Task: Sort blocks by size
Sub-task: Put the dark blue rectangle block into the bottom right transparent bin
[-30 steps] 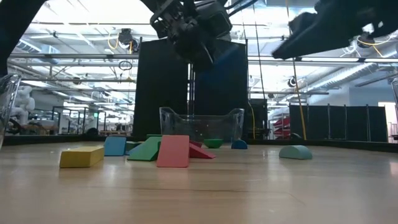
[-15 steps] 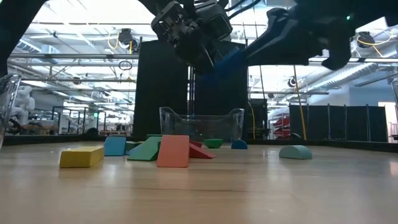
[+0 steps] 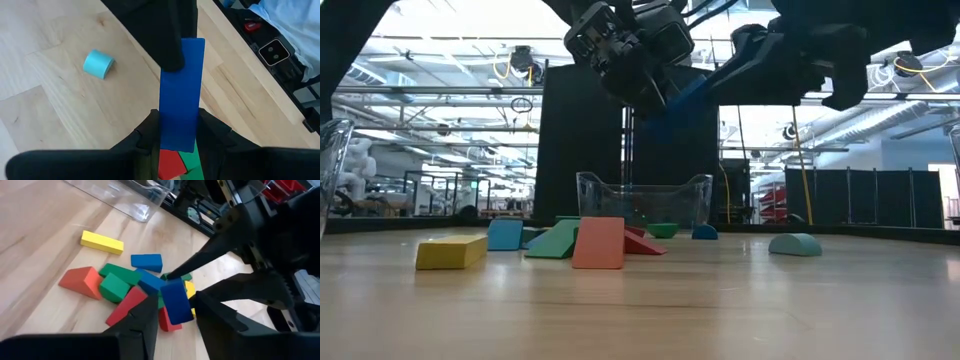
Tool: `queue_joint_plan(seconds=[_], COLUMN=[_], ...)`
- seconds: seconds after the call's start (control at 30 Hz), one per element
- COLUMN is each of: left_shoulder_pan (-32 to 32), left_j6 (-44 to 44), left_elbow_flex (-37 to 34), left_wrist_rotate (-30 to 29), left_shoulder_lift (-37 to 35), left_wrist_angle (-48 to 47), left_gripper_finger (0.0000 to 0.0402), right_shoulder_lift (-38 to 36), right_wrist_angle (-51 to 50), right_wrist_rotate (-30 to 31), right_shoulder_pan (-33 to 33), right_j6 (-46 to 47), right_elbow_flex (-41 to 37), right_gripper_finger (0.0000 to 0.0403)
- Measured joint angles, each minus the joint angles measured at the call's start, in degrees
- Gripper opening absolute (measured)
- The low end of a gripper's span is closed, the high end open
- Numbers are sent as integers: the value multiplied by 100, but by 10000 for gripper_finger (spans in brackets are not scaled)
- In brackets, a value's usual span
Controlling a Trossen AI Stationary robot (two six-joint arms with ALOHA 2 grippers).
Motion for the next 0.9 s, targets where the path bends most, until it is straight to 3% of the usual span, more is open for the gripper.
queue_joint_plan(seconds=[0.3,0.6,0.9], left_shoulder_pan=[0,-42,0], left_j6=[0,-26,-7], left_elbow_flex=[-2,-2,-2], left_wrist_rotate=[-22,-52,-614], left_shoulder_lift=[0,0,0], left_wrist_angle=[66,9,-419], left_gripper_finger=[86,87,88], right_shoulder_lift=[2,2,-433], right_wrist_angle=[57,59,-300], right_wrist_rotate=[11,102,565], right_shoulder_pan=[0,4,210], right_j6=[-22,224,267], right_elbow_flex=[0,2,7], right_gripper_finger=[41,47,44])
